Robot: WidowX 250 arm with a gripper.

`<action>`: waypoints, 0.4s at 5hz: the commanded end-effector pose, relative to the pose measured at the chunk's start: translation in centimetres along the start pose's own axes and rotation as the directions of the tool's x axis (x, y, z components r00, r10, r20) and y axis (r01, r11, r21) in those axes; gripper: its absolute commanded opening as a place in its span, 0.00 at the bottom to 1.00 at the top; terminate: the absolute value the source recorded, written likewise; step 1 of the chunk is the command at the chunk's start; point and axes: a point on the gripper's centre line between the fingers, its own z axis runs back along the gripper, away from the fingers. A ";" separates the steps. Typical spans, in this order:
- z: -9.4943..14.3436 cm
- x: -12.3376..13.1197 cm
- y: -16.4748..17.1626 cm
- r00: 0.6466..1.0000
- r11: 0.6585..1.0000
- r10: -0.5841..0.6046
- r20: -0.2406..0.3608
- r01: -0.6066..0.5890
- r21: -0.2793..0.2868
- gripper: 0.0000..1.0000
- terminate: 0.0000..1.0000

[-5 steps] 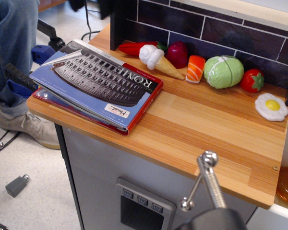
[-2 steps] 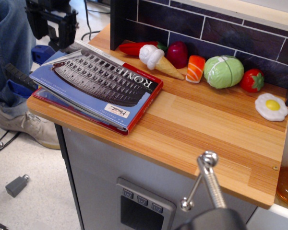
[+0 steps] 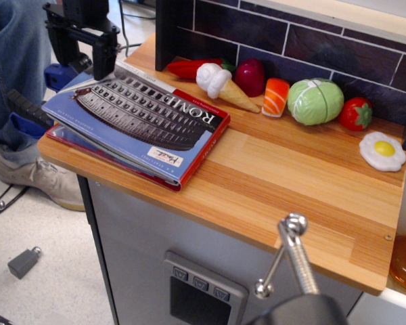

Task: Open book

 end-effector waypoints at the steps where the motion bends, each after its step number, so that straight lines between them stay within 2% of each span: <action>1: 2.3 0.5 -4.6 0.995 0.999 -0.013 0.098 0.017 -0.038 1.00 0.00; 2: 2.4 0.6 -6.0 0.994 0.998 -0.008 0.113 0.014 -0.054 1.00 0.00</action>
